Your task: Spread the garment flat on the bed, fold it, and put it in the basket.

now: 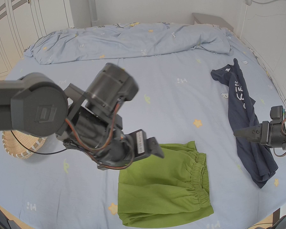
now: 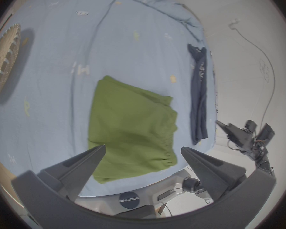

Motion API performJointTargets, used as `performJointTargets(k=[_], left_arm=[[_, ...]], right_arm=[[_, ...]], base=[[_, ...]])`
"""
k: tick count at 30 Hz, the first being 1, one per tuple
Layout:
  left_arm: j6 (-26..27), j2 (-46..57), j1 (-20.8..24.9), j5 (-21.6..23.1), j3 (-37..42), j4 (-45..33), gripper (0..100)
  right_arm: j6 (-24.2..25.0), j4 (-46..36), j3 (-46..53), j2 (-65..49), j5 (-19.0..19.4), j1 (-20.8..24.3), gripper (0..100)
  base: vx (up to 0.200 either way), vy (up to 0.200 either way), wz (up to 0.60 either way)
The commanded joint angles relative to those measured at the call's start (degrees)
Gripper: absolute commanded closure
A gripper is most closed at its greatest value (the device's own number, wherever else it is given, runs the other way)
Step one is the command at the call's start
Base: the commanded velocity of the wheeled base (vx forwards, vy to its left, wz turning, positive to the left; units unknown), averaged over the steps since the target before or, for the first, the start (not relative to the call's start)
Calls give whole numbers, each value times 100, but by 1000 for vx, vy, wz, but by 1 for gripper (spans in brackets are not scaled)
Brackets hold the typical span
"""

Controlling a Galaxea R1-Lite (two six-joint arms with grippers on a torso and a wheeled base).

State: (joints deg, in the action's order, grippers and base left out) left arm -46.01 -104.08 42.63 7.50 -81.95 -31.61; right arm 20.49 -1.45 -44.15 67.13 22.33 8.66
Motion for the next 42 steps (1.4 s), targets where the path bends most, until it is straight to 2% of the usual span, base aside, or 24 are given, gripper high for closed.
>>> performJointTargets(k=[1, 3, 6, 8, 11, 24, 27, 28, 31, 42], left_arm=[[918, 283, -1547, 947, 1735, 955, 0], [1235, 275, -1837, 1245, 2306, 1579, 0], [1630, 187, -2136, 1790, 3404, 3020, 0], [1797, 125, -2233, 2186, 3993, 3943, 0], [1806, 28, -2268, 2546, 4477, 4840, 0], [1771, -798, -1925, 2608, 3879, 4945, 0], [1771, -807, -1837, 2731, 3862, 4945, 0], [1771, -807, -1767, 3100, 3844, 4954, 0], [1771, -938, -1741, 3487, 3747, 4954, 0], [1771, -1369, -1380, 3662, 3361, 4954, 0]], right_arm=[[34, 4, -542, 37, 17, 101, 0], [34, -4, -621, 89, 25, 110, 0], [95, 4, -586, 89, 43, 110, 0], [113, 4, -542, 81, 43, 110, 0], [122, 4, -471, 63, 43, 110, 0], [122, -4, -375, -7, 25, 110, 0], [122, -4, -375, -7, 25, 110, 0], [113, 4, -375, -7, 17, 101, 0], [113, -4, -366, -7, 17, 101, 0], [113, 4, -357, -113, 17, 101, 0]], base=[[0, 0, 0], [0, 0, 0], [0, 0, 0], [0, 0, 0], [0, 0, 0], [0, 0, 0], [0, 0, 0], [0, 0, 0], [0, 0, 0], [0, 0, 0]])
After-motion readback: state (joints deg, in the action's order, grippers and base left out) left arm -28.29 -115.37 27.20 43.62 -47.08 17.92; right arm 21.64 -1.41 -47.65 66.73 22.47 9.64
